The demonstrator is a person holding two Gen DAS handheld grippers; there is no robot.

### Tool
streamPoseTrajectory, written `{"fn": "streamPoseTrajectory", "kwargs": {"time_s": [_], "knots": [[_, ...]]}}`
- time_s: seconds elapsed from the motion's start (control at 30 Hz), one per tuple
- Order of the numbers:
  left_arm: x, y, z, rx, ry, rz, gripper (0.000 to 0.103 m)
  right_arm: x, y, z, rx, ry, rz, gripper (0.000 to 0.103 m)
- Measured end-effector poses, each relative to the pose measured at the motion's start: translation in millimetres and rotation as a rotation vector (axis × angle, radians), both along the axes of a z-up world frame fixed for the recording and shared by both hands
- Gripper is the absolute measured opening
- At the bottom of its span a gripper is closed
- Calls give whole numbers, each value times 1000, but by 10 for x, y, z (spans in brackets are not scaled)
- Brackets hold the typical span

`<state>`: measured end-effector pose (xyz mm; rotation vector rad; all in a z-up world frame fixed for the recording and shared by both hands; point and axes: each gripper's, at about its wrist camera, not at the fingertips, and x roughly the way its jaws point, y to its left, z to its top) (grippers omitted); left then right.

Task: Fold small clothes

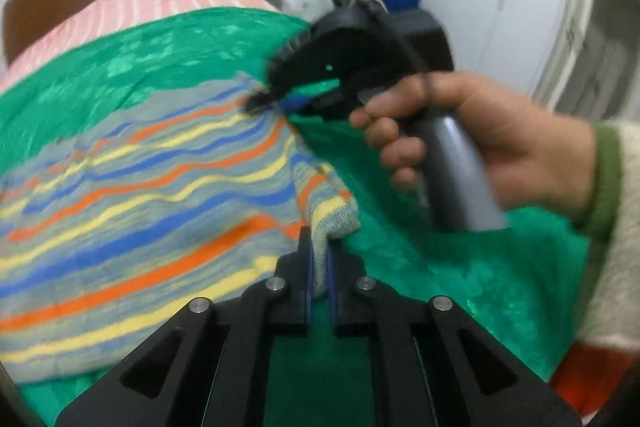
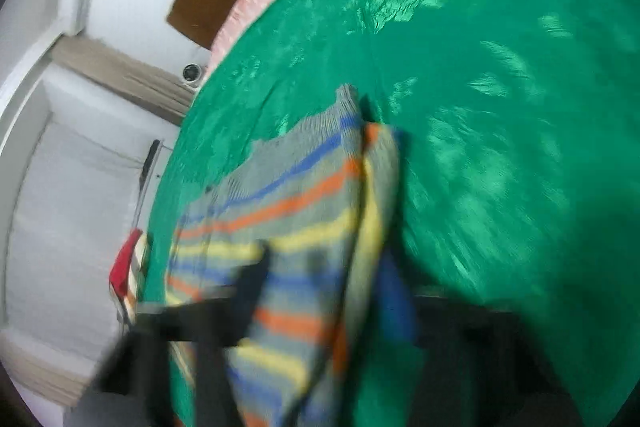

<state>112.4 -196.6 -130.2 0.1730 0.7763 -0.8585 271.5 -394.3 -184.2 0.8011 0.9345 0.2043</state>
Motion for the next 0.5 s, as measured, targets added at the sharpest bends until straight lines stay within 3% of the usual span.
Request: {"fn": "streamPoseTrajectory", "kwargs": {"time_s": [0.13,0.27,0.37,0.5], "knots": [[140,731,220,-139,61,133,3,179,425,427,-72,-95,60,11],[277,1517,292,-223,122,286,3,425,1277,903,-139,-182,203,11],[341,2083,232,-254,158,408,3,657,1922,1020,-153,-207,279,11],[381,2534,98,-254,198,516,4,887,2664,922,-161,-183,354,11]]}}
